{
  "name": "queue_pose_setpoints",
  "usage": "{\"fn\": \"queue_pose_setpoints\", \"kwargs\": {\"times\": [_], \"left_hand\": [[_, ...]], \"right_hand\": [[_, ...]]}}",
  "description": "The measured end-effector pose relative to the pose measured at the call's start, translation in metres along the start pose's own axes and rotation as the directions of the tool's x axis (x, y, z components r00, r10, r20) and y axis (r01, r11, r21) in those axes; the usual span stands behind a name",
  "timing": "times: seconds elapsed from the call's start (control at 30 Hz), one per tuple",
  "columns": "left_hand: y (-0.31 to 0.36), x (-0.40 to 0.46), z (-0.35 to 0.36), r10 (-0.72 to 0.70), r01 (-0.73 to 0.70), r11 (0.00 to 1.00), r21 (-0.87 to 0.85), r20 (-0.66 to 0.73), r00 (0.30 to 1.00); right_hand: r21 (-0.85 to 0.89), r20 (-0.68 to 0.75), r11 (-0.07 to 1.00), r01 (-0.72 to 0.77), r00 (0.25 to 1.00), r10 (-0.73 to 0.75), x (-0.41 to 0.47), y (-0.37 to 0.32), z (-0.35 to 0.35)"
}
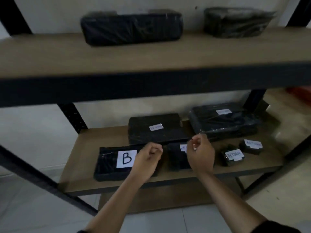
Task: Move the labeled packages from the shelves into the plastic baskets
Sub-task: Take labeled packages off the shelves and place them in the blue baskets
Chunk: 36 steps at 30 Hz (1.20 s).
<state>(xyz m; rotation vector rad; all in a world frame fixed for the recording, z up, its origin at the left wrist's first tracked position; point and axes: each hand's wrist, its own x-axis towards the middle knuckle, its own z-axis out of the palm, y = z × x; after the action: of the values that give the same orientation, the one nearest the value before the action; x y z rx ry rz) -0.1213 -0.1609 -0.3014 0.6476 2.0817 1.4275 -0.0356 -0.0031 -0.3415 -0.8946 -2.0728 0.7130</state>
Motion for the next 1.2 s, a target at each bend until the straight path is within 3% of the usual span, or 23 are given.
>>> {"fn": "queue_pose_setpoints", "kwargs": {"times": [0.07, 0.2, 0.27, 0.5, 0.73, 0.9, 1.1, 1.2], "left_hand": [[-0.017, 0.013, 0.020, -0.059, 0.060, 0.998, -0.013, 0.019, 0.998], [-0.045, 0.034, 0.053, -0.163, 0.162, 0.985, 0.057, 0.017, 0.986], [-0.049, 0.035, 0.064, -0.160, 0.160, 0.980, 0.117, -0.005, 0.987], [-0.040, 0.036, 0.080, -0.269, 0.265, 0.960, 0.094, 0.032, 0.963], [-0.028, 0.023, 0.073, -0.243, 0.242, 0.970, -0.036, -0.029, 0.970], [-0.025, 0.008, 0.057, -0.203, 0.194, 0.976, -0.100, -0.090, 0.975], [-0.022, -0.015, 0.019, -0.237, 0.227, 0.971, -0.079, -0.158, 0.959], [-0.005, -0.028, 0.005, -0.256, 0.242, 0.963, -0.119, -0.115, 0.960]], "right_hand": [[-0.100, 0.013, 0.984, -0.148, 0.989, 0.150, 0.002, 0.035, 0.010], [-0.311, -0.042, 0.903, -0.296, 0.954, 0.298, 0.008, 0.081, 0.017], [-0.362, 0.014, 0.851, -0.381, 0.910, 0.414, 0.010, 0.094, 0.018], [-0.138, 0.183, 0.764, -0.630, 0.742, 0.645, 0.023, 0.094, 0.013], [0.240, 0.264, 0.665, -0.707, 0.707, 0.656, 0.023, 0.075, -0.004], [0.377, 0.187, 0.726, -0.575, 0.815, 0.549, 0.013, 0.052, -0.027], [0.479, 0.193, 0.719, -0.504, 0.859, 0.474, 0.003, 0.014, -0.058], [0.494, 0.221, 0.714, -0.496, 0.866, 0.448, -0.004, -0.008, -0.075]]}}
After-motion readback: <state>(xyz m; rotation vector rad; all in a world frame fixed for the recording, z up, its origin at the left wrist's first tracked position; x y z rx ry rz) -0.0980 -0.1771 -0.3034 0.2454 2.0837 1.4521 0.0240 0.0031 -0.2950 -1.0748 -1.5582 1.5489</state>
